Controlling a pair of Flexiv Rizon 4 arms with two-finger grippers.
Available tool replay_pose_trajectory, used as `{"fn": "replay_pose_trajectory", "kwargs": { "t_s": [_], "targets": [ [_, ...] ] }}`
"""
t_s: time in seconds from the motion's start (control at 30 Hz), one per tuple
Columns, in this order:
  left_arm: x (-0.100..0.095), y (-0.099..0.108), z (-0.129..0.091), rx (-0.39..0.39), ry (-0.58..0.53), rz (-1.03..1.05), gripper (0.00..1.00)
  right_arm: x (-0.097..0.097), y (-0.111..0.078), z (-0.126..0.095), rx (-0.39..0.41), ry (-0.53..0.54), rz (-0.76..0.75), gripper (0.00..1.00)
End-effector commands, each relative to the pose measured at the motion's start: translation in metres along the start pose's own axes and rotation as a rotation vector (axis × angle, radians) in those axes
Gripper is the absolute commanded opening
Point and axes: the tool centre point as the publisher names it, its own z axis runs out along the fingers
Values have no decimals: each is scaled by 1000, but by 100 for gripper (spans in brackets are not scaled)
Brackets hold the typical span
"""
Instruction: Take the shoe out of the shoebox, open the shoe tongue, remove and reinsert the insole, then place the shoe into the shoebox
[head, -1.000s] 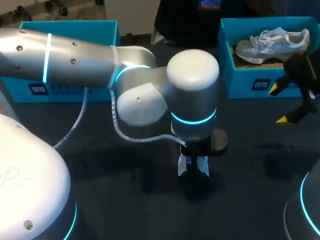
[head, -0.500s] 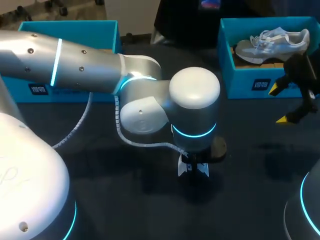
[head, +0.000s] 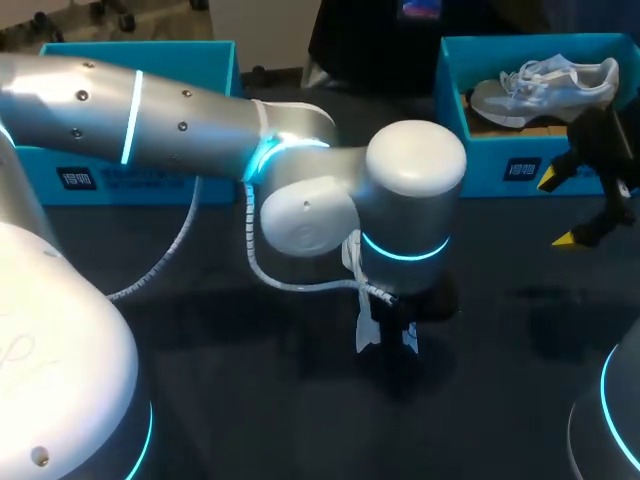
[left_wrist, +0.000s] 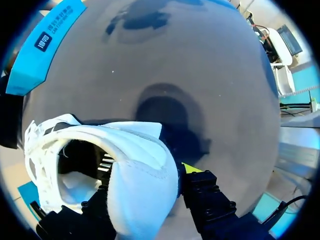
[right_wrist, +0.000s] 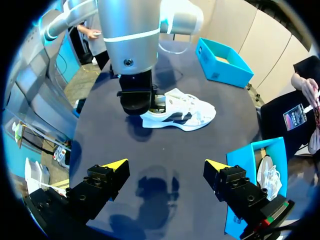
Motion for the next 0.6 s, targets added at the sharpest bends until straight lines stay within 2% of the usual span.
{"fn": "replay_pose_trajectory", "kwargs": {
  "t_s": [0.03, 0.17, 0.33, 0.6],
  "targets": [
    [-5, -4, 14, -28, 32, 1, 0, 0, 0, 1, 2, -1, 0, 100],
    [-5, -1, 10, -41, 29, -2, 0, 0, 0, 1, 2, -1, 0, 100],
    [-3, 6, -17, -59, 18, 18, 0, 0, 0, 1, 2, -1, 0, 100],
    [-13, 15, -59, -16, -26, -18, 0, 0, 0, 1, 2, -1, 0, 100]
  ]
}}
